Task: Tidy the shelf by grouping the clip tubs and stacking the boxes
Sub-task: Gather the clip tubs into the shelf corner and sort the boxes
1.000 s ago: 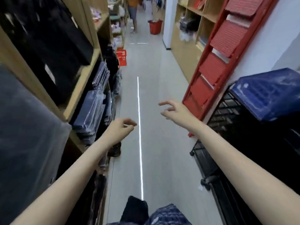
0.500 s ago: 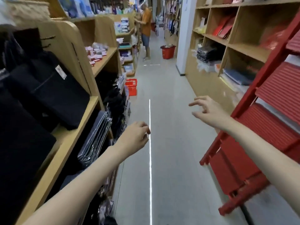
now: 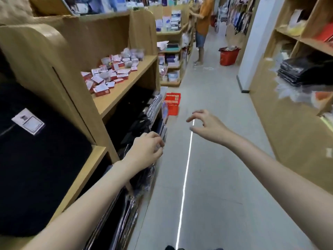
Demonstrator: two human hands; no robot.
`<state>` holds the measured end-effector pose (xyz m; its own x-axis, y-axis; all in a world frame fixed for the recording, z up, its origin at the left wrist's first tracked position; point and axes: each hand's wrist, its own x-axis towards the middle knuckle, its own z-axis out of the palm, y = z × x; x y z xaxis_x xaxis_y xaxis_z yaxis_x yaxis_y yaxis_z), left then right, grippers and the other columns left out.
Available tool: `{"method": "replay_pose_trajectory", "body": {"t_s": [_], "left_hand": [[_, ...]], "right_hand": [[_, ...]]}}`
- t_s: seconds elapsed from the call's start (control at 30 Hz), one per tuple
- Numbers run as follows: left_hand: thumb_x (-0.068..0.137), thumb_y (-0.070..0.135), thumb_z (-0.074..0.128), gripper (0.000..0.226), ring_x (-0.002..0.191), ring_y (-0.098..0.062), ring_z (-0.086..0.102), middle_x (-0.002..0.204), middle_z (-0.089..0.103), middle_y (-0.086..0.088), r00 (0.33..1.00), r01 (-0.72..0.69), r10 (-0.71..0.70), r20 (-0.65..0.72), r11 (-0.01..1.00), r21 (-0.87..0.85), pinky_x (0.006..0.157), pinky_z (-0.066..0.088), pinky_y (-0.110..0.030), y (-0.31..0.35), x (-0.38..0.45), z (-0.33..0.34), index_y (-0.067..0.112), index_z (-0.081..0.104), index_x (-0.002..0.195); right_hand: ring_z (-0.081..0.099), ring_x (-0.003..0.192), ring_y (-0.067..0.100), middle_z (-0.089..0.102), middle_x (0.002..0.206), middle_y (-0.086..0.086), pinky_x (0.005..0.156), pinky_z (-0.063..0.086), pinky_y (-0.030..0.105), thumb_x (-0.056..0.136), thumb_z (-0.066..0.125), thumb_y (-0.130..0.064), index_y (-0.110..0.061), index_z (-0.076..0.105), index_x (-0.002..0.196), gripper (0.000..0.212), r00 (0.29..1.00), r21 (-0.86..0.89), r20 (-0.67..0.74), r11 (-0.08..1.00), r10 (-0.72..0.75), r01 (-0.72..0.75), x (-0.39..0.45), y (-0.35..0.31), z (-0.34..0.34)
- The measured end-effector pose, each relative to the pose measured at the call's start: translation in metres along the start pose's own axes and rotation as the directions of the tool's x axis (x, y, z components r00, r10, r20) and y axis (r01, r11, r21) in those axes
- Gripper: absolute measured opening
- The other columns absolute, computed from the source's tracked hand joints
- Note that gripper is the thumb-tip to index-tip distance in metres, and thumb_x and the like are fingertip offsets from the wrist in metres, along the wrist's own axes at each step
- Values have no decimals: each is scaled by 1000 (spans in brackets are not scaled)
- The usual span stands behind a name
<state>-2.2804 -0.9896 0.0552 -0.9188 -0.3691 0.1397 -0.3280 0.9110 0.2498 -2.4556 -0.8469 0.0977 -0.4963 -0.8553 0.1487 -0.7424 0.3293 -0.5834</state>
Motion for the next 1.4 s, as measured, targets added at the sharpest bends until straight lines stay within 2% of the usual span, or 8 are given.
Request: {"method": "replay_pose_trajectory", "body": {"t_s": [0.23,0.57,0.73,0.87,1.03,1.17,1.27,1.4], "left_hand": [[88,24,50,22,119,-28,39,128,49,0,978,195,-195,-72,981,0,92,34,-37,-56,209,0,21,65,104],[88,15,51,24,125,-29,37,139,40,-9,838,495,-517,-175,855,-156,101,29,-34,-162,453,11,15,61,110],[87,14,52,28,118,-25,46,130,49,-8,737,603,-626,-253,779,-170,97,35,-37,-216,525,2,13,59,114],[80,24,47,45,116,-30,49,125,54,-12,657,666,-689,-307,721,-192,97,37,-42,-276,582,-11,7,53,121],[78,33,47,50,110,-33,50,119,57,-13,589,726,-736,-334,663,-182,91,41,-45,-335,645,-16,8,52,122],[74,49,35,67,121,-29,43,134,48,-7,550,778,-756,-356,619,-111,97,31,-40,-364,681,-17,15,46,130],[86,39,50,59,132,-24,32,144,37,-5,478,819,-793,-378,557,-134,104,21,-37,-381,704,-11,14,36,138],[84,39,48,59,133,-26,29,145,35,-7,379,867,-824,-421,476,-150,105,18,-39,-389,730,-3,18,38,138]], "right_hand": [[36,125,24,44,130,8,104,30,35,88,54,-17,-16,61,111,24,1000,-1,13,1000,-11,11,201,89,-34],[39,121,29,44,128,10,104,33,41,86,56,-22,-18,61,110,25,952,-46,242,978,-187,204,530,219,-35],[37,124,29,45,129,14,107,30,40,85,56,-22,-16,57,117,33,880,-54,347,930,-323,363,673,215,-13],[34,128,34,42,133,15,108,27,42,86,57,-32,-14,51,124,42,833,-73,402,893,-381,444,776,200,23],[24,130,40,28,139,18,105,24,43,84,61,-43,-18,26,142,73,777,-62,502,880,-380,471,865,191,44],[12,137,37,14,149,16,111,17,45,77,69,-45,-17,13,146,93,744,7,486,853,-458,521,930,183,56],[11,138,35,10,151,9,112,18,46,76,68,-46,-21,15,146,91,674,30,484,780,-558,625,974,176,77],[13,136,32,17,151,1,111,22,49,82,62,-46,-26,27,142,73,471,-9,567,567,-676,824,1009,184,108]]}}
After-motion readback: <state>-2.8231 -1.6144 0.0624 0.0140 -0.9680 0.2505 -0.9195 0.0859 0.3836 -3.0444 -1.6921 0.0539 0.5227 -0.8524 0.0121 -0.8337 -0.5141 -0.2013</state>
